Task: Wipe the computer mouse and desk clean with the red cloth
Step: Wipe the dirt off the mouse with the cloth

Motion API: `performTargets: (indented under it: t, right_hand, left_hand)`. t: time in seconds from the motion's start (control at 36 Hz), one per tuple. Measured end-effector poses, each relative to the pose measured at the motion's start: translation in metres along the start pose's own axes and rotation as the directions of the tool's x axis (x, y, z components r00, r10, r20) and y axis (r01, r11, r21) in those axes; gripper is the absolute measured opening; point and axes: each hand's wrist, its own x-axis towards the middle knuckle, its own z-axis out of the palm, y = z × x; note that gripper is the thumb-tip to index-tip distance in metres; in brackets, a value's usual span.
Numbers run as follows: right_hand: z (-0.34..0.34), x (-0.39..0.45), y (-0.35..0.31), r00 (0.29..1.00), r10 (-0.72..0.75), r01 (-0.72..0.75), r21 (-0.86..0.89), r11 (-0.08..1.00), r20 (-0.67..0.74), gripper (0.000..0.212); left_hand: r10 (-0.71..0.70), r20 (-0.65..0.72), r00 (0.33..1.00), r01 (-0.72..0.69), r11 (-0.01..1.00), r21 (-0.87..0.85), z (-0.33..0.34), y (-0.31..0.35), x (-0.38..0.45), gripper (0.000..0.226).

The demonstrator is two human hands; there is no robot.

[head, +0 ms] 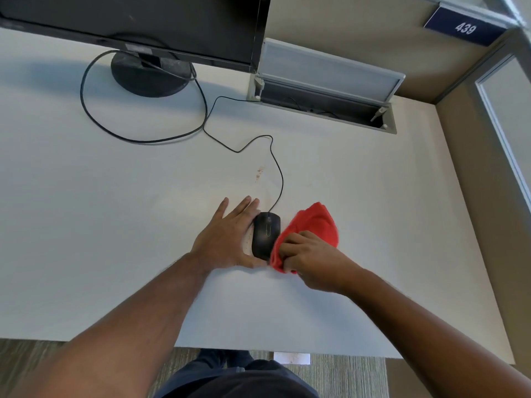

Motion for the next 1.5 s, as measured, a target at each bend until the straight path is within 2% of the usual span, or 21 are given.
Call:
performTargets:
  t: [0.08, 0.14, 0.22, 0.28, 0.33, 0.44, 0.58, 0.64, 0.69, 0.75, 0.83, 0.89, 0.94, 1.0, 1.11, 1.22, 1.33, 1.42, 1.5]
  right_hand:
    - [-0.003, -0.014, 0.014, 0.986, 0.162, -0.163, -0.038, 0.986, -0.029, 0.021]
    - [-0.006, -0.019, 0.018, 0.953, 0.260, -0.256, 0.044, 0.966, -0.154, 0.021]
    - [-0.008, -0.014, 0.009, 0.878, 0.302, -0.214, 0.258, 0.942, -0.372, 0.028]
    - [-0.009, -0.003, -0.003, 0.863, 0.260, -0.141, 0.288, 0.947, -0.433, 0.041]
    - [-0.007, 0.010, -0.014, 0.883, 0.189, -0.075, 0.268, 0.960, -0.430, 0.048]
    - [0.012, 0.026, -0.027, 0.942, 0.062, -0.010, 0.158, 0.987, -0.330, 0.046]
    - [0.027, 0.010, -0.013, 0.963, -0.054, 0.076, 0.074, 0.994, -0.265, 0.048]
    - [0.029, 0.001, -0.003, 0.966, -0.097, 0.104, 0.013, 0.995, -0.239, 0.049]
    - [0.030, -0.007, 0.006, 0.968, -0.086, 0.080, -0.037, 0.996, -0.235, 0.042]
    - [0.030, -0.015, 0.015, 0.952, 0.000, -0.015, -0.048, 0.999, -0.305, 0.034]
    - [0.027, -0.021, 0.021, 0.845, 0.226, -0.163, 0.168, 0.972, -0.486, 0.024]
    - [0.021, -0.019, 0.017, 0.786, 0.295, -0.191, 0.241, 0.952, -0.544, 0.025]
    - [0.017, -0.012, 0.009, 0.792, 0.257, -0.146, 0.238, 0.960, -0.554, 0.028]
    - [0.017, -0.001, -0.002, 0.828, 0.160, -0.051, 0.213, 0.976, -0.538, 0.030]
    - [0.029, 0.013, -0.020, 0.908, -0.011, 0.059, 0.101, 0.993, -0.420, 0.041]
    - [0.037, 0.006, -0.015, 0.919, -0.071, 0.095, 0.043, 0.995, -0.388, 0.044]
    - [0.036, -0.005, 0.002, 0.926, -0.155, 0.148, -0.047, 0.988, -0.344, 0.036]
    - [0.032, -0.012, 0.013, 0.924, -0.091, 0.063, -0.086, 0.994, -0.371, 0.029]
    - [0.027, -0.017, 0.018, 0.858, 0.084, -0.056, 0.072, 0.996, -0.507, 0.023]
  left_hand:
    - [0.001, -0.012, 1.000, -0.001, 1.000, -0.017, 0.000, 0.000, 0.000, 0.137]
    - [0.007, -0.016, 1.000, -0.007, 1.000, -0.007, 0.000, -0.001, 0.000, 0.136]
    - [0.016, -0.027, 1.000, -0.016, 1.000, -0.001, 0.000, 0.000, 0.000, 0.136]
    - [0.018, -0.039, 0.999, -0.018, 1.000, -0.002, 0.000, 0.001, -0.001, 0.135]
    - [0.035, -0.034, 0.999, -0.034, 0.999, 0.030, 0.000, 0.001, -0.001, 0.130]
    - [0.087, -0.073, 0.994, -0.080, 0.993, 0.087, -0.001, 0.004, -0.002, 0.118]
    - [0.034, -0.039, 0.999, -0.033, 0.999, 0.034, -0.003, 0.004, -0.002, 0.133]
    - [0.005, -0.014, 1.000, -0.005, 1.000, 0.003, -0.003, 0.004, -0.001, 0.132]
    - [-0.009, 0.000, 1.000, 0.009, 1.000, -0.022, -0.005, 0.004, -0.001, 0.132]
    - [-0.018, 0.013, 1.000, 0.018, 0.999, -0.042, -0.007, 0.005, -0.001, 0.133]
    - [-0.009, 0.008, 1.000, 0.010, 0.999, -0.042, -0.008, 0.005, -0.001, 0.132]
    - [0.002, -0.002, 1.000, -0.002, 0.999, -0.032, -0.007, 0.004, -0.001, 0.132]
    - [0.009, -0.014, 1.000, -0.010, 1.000, -0.028, -0.007, 0.004, -0.001, 0.132]
    - [0.018, -0.023, 1.000, -0.019, 1.000, -0.019, -0.005, 0.004, -0.001, 0.133]
    - [0.039, -0.068, 0.997, -0.040, 0.999, -0.005, -0.001, 0.003, -0.002, 0.133]
    - [0.017, -0.041, 0.999, -0.018, 1.000, -0.025, -0.001, 0.002, -0.002, 0.142]
    - [0.005, -0.046, 0.999, -0.007, 0.999, -0.033, 0.000, 0.002, -0.002, 0.133]
    - [-0.003, -0.027, 1.000, 0.002, 1.000, -0.023, -0.002, 0.002, -0.001, 0.133]
    - [-0.011, -0.007, 1.000, 0.011, 0.999, -0.042, -0.003, 0.002, 0.000, 0.133]
